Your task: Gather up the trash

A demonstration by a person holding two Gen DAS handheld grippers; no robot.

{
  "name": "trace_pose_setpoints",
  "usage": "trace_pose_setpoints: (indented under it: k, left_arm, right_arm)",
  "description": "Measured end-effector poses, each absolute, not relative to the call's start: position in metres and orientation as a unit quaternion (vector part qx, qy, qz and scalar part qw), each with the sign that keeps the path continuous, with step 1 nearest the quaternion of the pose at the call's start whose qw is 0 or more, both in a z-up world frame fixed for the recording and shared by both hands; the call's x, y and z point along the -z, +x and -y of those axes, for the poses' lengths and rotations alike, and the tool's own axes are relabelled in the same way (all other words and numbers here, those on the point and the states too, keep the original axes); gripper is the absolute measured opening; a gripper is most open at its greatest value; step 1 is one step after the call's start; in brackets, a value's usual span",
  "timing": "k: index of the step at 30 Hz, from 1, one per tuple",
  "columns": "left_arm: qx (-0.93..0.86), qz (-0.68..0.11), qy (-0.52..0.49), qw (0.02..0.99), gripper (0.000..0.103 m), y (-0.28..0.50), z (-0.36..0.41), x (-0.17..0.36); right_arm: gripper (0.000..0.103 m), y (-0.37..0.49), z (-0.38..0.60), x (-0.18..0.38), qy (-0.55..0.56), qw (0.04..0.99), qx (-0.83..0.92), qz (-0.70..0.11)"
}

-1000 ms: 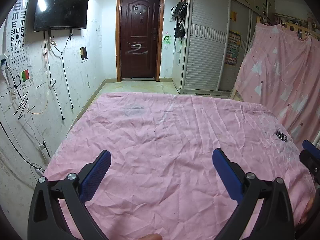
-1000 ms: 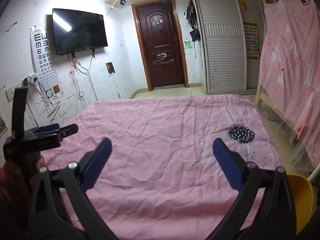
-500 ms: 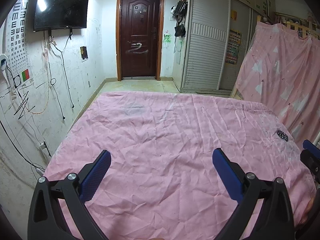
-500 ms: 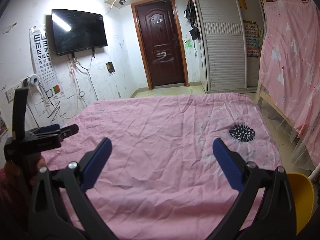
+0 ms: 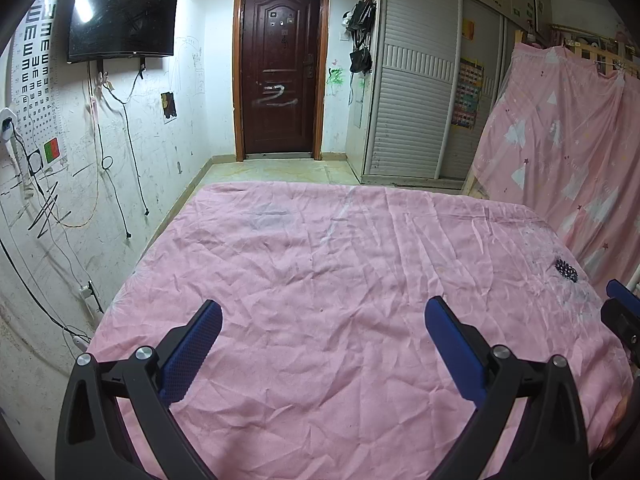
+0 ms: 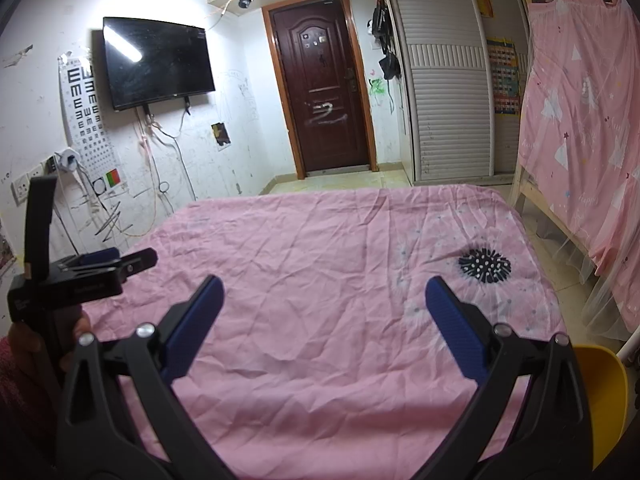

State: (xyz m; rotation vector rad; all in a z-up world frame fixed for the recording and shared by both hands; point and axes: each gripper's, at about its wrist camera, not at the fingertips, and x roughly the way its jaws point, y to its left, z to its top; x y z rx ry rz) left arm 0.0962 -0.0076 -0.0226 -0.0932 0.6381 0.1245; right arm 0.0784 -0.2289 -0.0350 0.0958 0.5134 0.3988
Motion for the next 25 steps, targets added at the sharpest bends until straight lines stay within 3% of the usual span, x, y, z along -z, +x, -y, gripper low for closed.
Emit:
trace_pose_setpoints:
  k: [25]
  left_arm:
    - [-0.062, -0.317, -0.044, 0.945, 0.094, 0.0970, 0.0069, 0.0250]
  right_arm:
    - [0.097, 0.0784, 0.2289, 0.0349, 0.047, 0.946, -0.195, -0.253]
